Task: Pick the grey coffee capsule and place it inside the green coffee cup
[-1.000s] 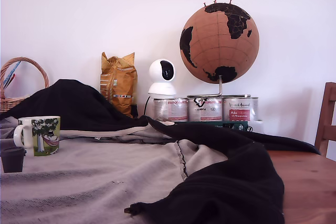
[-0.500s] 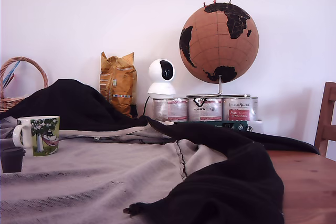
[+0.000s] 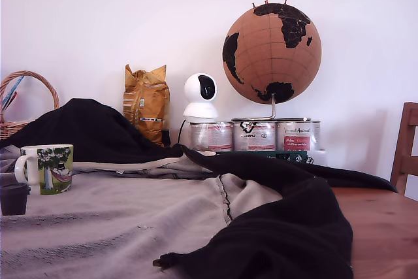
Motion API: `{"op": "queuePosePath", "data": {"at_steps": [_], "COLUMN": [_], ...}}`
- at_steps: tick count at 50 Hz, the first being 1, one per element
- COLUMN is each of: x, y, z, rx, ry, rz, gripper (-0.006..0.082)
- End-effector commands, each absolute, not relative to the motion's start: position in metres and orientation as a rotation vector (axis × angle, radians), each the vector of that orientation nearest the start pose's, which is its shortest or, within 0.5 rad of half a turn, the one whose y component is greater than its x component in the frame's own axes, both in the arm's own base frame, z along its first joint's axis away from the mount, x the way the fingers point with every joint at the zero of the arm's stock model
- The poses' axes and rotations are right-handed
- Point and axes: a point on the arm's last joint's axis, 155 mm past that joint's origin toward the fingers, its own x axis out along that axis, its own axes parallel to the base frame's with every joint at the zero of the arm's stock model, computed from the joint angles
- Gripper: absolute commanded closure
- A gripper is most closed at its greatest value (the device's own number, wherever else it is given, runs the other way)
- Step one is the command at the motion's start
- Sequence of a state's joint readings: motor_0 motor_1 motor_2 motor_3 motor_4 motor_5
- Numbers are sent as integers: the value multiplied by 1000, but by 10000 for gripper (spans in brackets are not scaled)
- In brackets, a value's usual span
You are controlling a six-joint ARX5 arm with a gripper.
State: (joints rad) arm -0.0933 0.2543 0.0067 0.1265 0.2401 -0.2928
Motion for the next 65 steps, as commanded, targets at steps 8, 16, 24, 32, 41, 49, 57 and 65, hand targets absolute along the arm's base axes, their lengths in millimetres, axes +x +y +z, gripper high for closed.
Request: {"op": "queuePosePath", "data": {"at_steps": [8, 16, 24, 32, 41, 49, 57, 65], "x": [260, 267, 276, 283, 291, 306, 326, 340], "y": [-75, -75, -64, -63, -65, -67, -70, -72], "z": [99, 83, 69, 61, 49, 44, 35, 16], "rx": [-247, -172, -136, -111, -112, -109, -99, -88], "ry": [296, 340, 373, 384, 426, 448, 484, 544], "rz": [-317, -304, -238, -231, -233, -227, -227, -224], "gripper": [121, 95, 95, 95, 95, 99, 100, 100]}}
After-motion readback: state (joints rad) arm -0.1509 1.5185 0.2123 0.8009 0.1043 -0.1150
